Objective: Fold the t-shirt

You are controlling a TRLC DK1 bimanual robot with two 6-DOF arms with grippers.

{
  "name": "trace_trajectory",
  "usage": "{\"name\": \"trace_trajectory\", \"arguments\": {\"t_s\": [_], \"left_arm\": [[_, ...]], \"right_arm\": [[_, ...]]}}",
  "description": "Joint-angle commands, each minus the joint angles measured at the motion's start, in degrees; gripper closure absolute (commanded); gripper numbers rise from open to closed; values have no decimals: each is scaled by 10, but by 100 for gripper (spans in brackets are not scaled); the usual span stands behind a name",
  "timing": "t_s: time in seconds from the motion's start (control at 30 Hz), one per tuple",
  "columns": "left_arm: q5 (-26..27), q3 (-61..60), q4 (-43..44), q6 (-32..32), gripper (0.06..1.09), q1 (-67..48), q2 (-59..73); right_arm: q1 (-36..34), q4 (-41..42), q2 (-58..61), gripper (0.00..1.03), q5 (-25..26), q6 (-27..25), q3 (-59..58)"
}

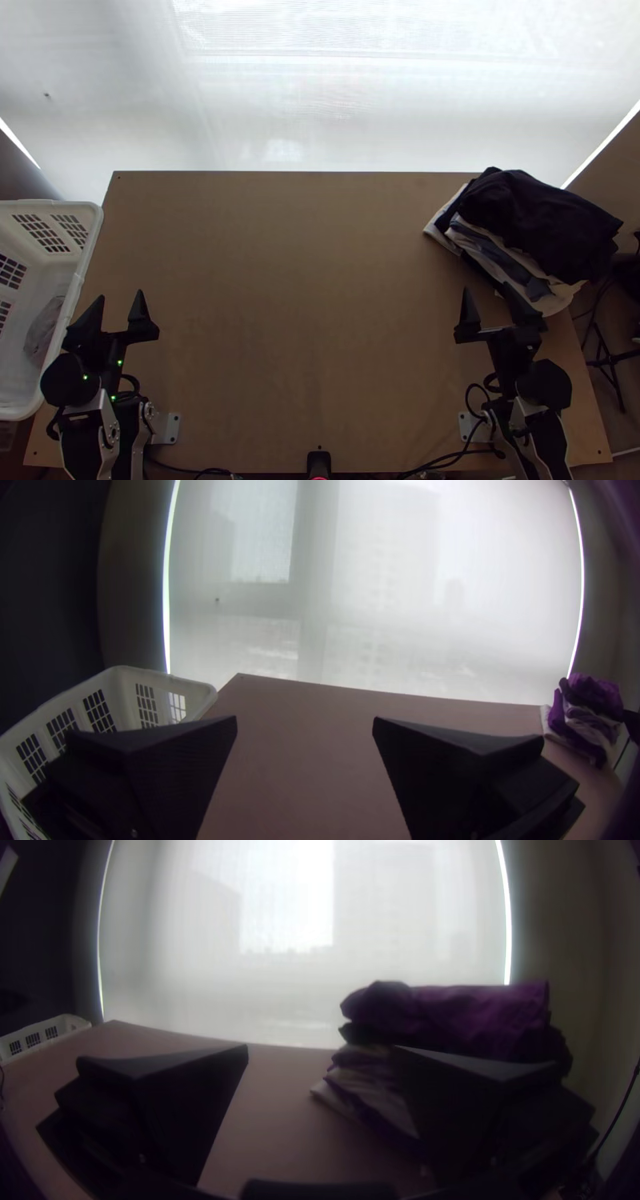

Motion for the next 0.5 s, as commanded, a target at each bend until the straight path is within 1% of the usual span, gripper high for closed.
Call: {"name": "trace_trajectory", "arguments": {"t_s": [0.0,0.07,0.2,0.47], "left_arm": [[1,-33,-7,40,10,40,-8],[1,-34,-8,40,10,40,-6],[2,-27,-50,49,10,32,-7],[2,-25,-59,50,10,34,-7]], "right_arm": [[-29,-101,-2,4,0,15,-6],[-21,-105,-2,4,0,31,-7],[-17,-105,-2,4,0,31,-7],[-17,-105,-2,4,0,31,-7]]}}
